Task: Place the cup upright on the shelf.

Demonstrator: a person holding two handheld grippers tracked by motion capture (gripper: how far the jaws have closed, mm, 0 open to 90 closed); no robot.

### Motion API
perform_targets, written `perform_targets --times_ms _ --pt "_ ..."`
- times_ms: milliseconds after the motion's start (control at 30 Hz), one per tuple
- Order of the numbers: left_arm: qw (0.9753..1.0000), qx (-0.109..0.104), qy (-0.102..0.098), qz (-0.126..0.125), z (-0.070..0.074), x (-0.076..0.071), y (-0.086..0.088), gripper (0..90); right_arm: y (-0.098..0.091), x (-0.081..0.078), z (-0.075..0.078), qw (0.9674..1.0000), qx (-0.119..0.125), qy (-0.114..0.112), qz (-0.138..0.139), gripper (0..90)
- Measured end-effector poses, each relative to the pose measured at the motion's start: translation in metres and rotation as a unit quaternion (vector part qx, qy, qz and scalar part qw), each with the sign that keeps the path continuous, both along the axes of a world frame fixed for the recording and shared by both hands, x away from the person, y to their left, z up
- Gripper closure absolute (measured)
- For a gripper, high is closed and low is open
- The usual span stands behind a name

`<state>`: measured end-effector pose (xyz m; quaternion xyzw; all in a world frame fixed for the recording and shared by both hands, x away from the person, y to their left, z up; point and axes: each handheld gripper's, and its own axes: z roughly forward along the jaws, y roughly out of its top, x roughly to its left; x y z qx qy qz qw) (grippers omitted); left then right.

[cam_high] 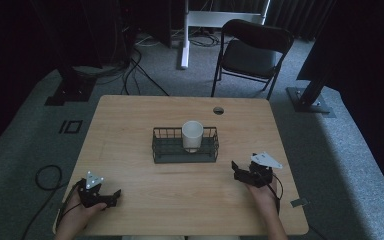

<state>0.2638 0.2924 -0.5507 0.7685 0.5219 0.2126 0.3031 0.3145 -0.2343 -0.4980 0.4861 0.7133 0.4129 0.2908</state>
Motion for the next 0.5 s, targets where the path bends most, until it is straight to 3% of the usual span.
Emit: perform_targets --times_ms 500 --pt "1.0 0.0 0.0 0.0 0.0 0.0 0.0 1.2 -0.035 -0.009 -0.025 0.9986 -0.018 0.038 -0.033 10.7"
